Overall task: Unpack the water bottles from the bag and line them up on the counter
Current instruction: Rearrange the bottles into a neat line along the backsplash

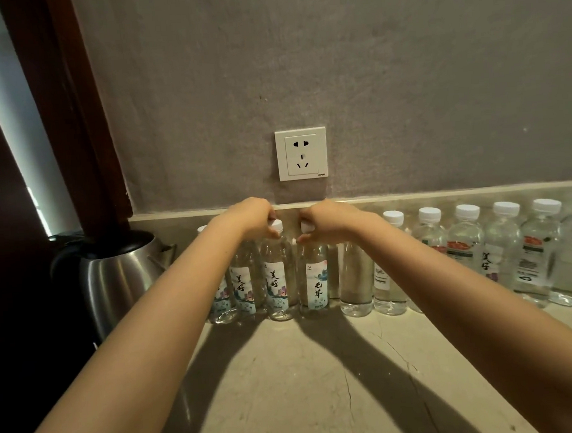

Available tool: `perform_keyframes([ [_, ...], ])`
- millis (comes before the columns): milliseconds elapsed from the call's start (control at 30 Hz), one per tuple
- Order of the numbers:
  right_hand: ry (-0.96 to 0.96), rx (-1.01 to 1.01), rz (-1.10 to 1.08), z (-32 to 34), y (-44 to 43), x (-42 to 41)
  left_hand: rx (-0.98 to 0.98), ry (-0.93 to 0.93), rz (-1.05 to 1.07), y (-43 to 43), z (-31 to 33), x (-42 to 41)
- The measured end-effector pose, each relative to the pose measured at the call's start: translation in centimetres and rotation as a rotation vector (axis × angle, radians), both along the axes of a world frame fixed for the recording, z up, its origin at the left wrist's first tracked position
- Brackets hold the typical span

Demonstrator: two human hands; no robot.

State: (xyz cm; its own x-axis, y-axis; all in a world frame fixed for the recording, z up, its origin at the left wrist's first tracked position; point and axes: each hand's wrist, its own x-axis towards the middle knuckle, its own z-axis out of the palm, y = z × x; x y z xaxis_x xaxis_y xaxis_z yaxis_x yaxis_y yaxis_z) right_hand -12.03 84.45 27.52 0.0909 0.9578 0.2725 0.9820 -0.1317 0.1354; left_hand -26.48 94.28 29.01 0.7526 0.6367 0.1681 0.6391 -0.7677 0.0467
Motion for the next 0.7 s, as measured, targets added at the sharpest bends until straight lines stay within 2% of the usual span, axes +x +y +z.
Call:
perform_keyframes([
  [167, -0.106, 0.050, -0.062, -0.2, 0.5, -0.8, -0.003, -0.023, 0.000, 0.0, -0.2, -0.1],
  [333, -0.069, 0.061, -0.078, -0.3, 0.3, -0.4, 0.011, -0.057, 0.031, -0.1, -0.2, -1.5],
  [533, -0.084, 0.212, 0.020, 0.1, 0.9, -1.3, -0.024, 0.110, 0.107, 1.3, 1.1, -3.8],
  [700, -0.072, 0.077, 0.054, 0.0, 3.0, -3.4, -0.005, 0.049, 0.099, 1.6, 0.5, -3.5],
])
